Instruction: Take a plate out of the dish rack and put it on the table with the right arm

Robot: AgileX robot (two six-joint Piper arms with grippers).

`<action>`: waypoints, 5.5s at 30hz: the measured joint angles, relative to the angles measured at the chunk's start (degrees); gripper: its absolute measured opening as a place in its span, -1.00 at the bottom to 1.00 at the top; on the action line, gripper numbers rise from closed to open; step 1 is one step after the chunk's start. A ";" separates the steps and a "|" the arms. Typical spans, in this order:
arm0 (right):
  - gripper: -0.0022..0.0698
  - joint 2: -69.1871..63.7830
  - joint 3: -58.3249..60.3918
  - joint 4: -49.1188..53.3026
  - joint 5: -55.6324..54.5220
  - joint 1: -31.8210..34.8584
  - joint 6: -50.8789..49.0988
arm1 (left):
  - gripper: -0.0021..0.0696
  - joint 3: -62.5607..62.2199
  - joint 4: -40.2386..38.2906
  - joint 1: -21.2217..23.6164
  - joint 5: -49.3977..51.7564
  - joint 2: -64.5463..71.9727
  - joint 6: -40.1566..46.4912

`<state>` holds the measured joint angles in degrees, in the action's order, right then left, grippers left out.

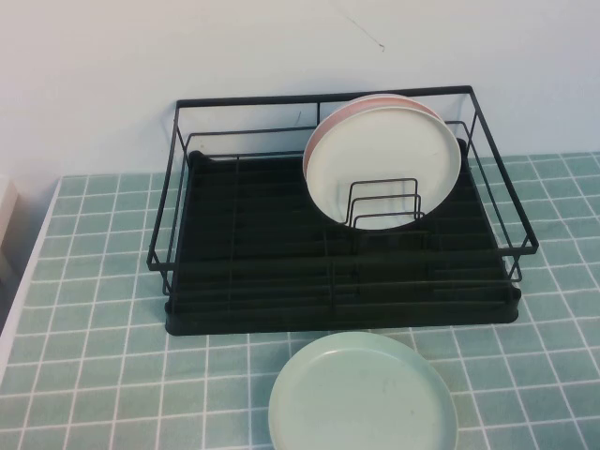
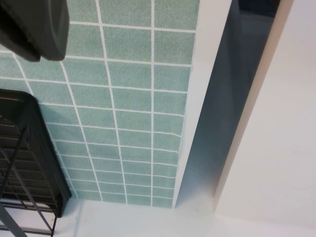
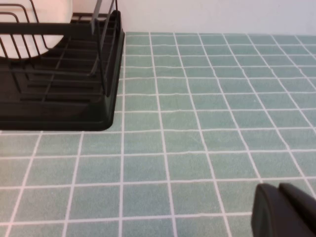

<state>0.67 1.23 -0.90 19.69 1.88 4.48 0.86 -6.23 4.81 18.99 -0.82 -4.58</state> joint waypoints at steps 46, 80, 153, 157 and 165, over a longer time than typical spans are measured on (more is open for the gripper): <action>-0.94 0.00 0.41 -55.03 0.68 0.00 17.31 | -0.95 0.00 0.00 0.00 0.00 0.00 0.00; -0.94 -87.91 -85.98 -21.97 27.79 -13.78 72.14 | -0.95 0.00 0.00 0.00 0.00 0.00 0.00; -0.66 -116.26 -101.35 -22.27 7.12 -21.69 82.05 | -0.95 0.00 0.00 0.00 0.00 0.00 0.00; -0.66 -111.78 -101.35 -21.77 7.98 -21.69 81.83 | -0.95 0.00 0.00 0.00 0.00 0.00 0.00; -0.66 -97.75 -101.35 -19.52 11.28 -21.69 69.82 | -0.95 0.00 0.00 0.00 0.00 0.00 0.00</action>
<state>-97.09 -100.12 -20.42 30.96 -19.81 74.30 0.86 -6.23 4.81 18.99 -0.82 -4.58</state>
